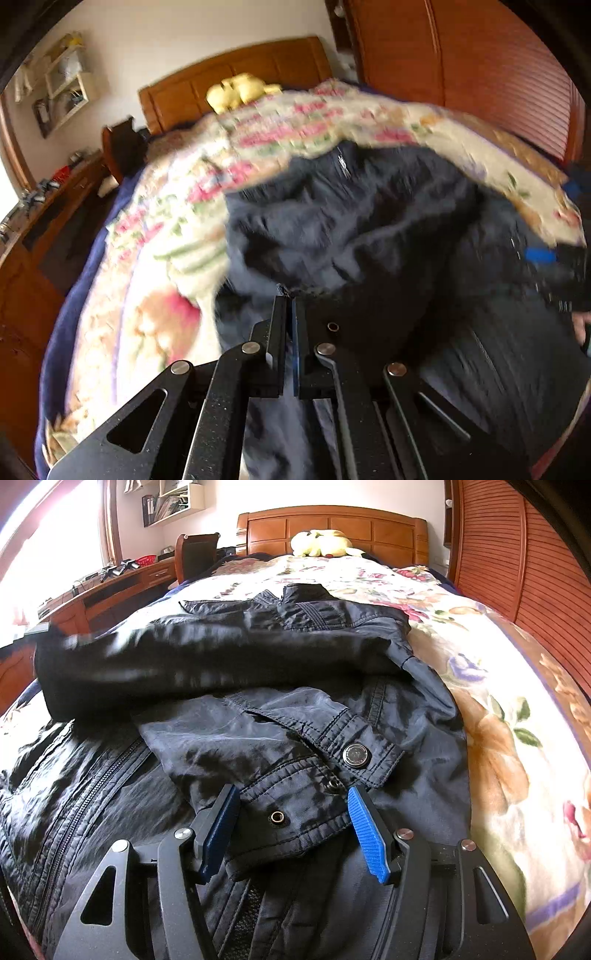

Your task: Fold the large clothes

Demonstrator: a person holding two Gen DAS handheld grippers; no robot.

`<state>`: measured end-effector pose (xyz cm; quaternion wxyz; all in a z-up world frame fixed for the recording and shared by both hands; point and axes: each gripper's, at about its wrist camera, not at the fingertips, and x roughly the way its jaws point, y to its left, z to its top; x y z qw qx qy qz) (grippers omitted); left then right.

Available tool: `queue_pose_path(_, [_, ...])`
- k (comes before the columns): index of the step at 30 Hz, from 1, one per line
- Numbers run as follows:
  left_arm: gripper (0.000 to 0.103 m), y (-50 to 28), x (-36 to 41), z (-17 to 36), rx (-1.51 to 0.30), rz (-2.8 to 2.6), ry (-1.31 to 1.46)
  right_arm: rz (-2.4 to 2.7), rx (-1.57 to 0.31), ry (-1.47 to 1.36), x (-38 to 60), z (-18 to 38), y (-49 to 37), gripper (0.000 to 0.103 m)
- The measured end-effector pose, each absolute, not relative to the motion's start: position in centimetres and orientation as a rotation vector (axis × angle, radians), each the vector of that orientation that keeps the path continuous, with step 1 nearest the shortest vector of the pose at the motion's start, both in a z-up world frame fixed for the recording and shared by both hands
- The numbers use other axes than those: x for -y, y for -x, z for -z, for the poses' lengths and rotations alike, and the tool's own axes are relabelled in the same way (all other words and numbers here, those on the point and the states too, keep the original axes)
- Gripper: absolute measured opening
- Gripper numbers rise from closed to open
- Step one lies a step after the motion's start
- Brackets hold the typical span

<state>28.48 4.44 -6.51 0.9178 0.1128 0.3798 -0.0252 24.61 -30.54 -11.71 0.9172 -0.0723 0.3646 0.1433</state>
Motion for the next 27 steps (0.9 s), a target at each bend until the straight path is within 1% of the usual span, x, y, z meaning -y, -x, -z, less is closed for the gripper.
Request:
queue_pose_path(5, [0.003,-26.9,-5.2,7.6,-0.805,0.088,-0.153,-0.294,-0.750,0.148,30.5,11.7,-24.6,0.063])
queue_pose_path(6, [0.006,-26.6,-5.5,7.7,-0.805,0.092,-0.134,-0.293,-0.749,0.147,30.6,11.7,-24.5,0.063])
queue_pose_path(7, [0.014,-26.4,-5.6,7.8,-0.807,0.096,-0.125,-0.292,-0.749,0.146,30.6,11.7,-24.6,0.063])
queue_pose_path(8, [0.020,-26.0,-5.9,7.9,-0.810,0.105,-0.113,-0.291,-0.748,0.145,30.6,11.7,-24.6,0.063])
queue_pose_path(9, [0.022,-25.6,-6.0,8.2,-0.812,0.111,-0.109,-0.290,-0.746,0.143,30.7,11.7,-24.5,0.063])
queue_pose_path(11, [0.028,-24.9,-6.2,8.7,-0.819,0.110,-0.111,-0.290,-0.739,0.142,30.8,11.6,-24.4,0.063])
queue_pose_path(18, [0.031,-23.1,-7.3,11.2,-0.844,0.124,-0.078,-0.307,-0.760,0.129,31.1,11.4,-24.5,0.063])
queue_pose_path(22, [0.031,-22.9,-8.0,12.7,-0.865,0.139,-0.059,-0.312,-0.755,0.136,31.5,9.7,-24.7,0.063])
queue_pose_path(27, [0.031,-23.0,-8.6,14.3,-0.876,0.158,-0.023,-0.260,-0.752,0.226,32.0,7.6,-26.8,0.063])
